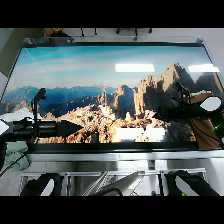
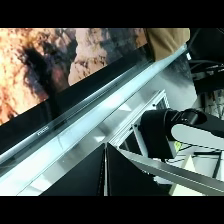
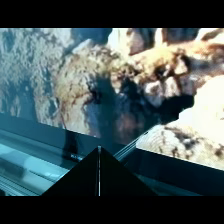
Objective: Fold the shirts.
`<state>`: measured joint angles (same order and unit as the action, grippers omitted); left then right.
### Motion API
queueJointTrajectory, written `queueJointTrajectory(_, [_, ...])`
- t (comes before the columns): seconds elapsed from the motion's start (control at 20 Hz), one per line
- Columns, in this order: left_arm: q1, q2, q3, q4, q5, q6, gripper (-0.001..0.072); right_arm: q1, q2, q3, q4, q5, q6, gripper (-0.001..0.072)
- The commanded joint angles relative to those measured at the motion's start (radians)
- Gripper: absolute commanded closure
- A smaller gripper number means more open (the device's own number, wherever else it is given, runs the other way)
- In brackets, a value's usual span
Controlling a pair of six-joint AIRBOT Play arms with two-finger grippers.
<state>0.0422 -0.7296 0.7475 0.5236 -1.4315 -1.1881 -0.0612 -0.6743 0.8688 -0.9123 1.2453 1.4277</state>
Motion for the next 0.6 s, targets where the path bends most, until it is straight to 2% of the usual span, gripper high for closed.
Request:
queueJointTrajectory(0.0, [0.002, 0.002, -0.001, 0.0, 0.0, 0.002, 0.0691, 0.001, 0.001, 0.0, 0.0, 0.0, 0.0, 0.0692])
queueJointTrajectory(0.2, [0.002, 0.001, -0.001, 0.016, 0.005, 0.002, 0.0691, 0.001, 0.001, 0.0, 0.0, 0.0, 0.0, 0.0692])
queueJointTrajectory(0.3, [0.002, 0.001, 0.003, 0.092, 0.044, -0.004, 0.0691, 0.001, 0.001, 0.0, 0.0, 0.0, 0.0, 0.0692])
queueJointTrajectory(0.45, [0.002, 0.001, 0.054, 0.33, 0.071, -0.071, 0.0691, 0.001, 0.001, 0.0, 0.0, 0.0, 0.0, 0.0692])
queueJointTrajectory(0.55, [0.002, 0.001, 0.122, 0.533, 0.071, -0.153, 0.0691, 0.001, 0.001, 0.0, 0.0, 0.0, 0.0, 0.0692])
